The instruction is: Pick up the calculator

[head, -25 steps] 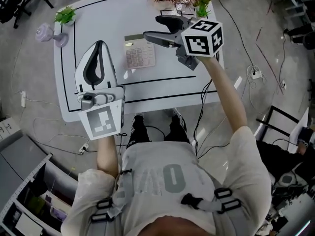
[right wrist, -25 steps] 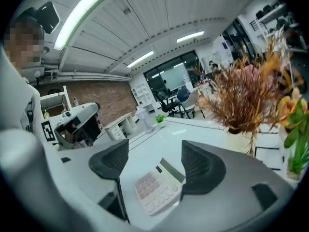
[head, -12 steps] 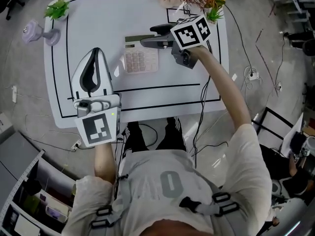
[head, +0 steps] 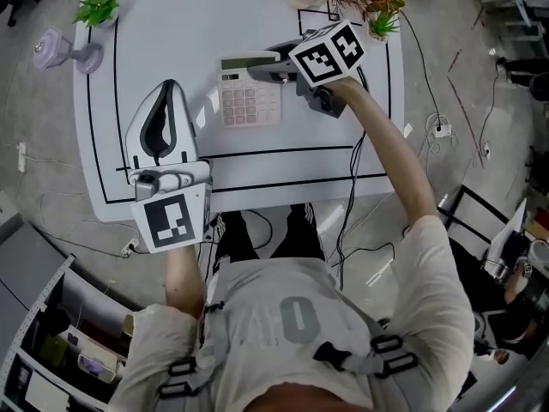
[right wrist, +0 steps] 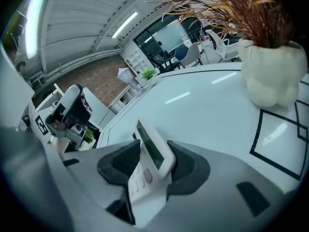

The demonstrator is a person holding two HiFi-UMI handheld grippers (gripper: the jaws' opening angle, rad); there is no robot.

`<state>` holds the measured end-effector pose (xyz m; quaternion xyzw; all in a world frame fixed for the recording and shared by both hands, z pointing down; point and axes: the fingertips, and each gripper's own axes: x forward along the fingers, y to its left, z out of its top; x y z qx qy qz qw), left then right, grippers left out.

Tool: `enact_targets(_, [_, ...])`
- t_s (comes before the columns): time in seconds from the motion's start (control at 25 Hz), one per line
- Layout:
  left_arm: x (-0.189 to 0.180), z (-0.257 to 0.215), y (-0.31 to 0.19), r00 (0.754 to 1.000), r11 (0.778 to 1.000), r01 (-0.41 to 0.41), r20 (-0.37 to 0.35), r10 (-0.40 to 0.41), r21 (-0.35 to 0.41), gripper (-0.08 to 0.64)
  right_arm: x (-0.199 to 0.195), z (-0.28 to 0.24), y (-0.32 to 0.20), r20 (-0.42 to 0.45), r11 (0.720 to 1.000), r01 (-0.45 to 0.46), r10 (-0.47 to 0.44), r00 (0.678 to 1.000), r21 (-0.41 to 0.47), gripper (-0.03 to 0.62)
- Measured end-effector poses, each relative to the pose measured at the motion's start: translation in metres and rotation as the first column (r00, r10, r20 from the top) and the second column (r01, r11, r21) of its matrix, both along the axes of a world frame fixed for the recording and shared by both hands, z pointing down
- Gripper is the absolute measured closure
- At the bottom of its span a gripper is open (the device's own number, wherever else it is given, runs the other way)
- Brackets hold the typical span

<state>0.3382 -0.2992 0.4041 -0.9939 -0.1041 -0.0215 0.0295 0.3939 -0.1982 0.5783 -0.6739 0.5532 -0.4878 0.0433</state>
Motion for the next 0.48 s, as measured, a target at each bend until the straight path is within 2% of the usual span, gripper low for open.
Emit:
enact_targets(0.16, [0.001,-0.0028,0.0026,1.0,1.0,0.001,-0.004,-0.001,-0.002,0.54,-0.0003,0.0007,0.003,-0.034,1.0,0.008,-0.008,0.999,-0.013,0.422])
enact_targets(0.48, [0.0038,-0.0047,0.01,1.0,1.0,-0.002,-0.013,0.002,0.006,0.54,-0.0061,-0.0074,0.0038,0.038,0.997,-0.026,0.023,0.999,0.073,0.483])
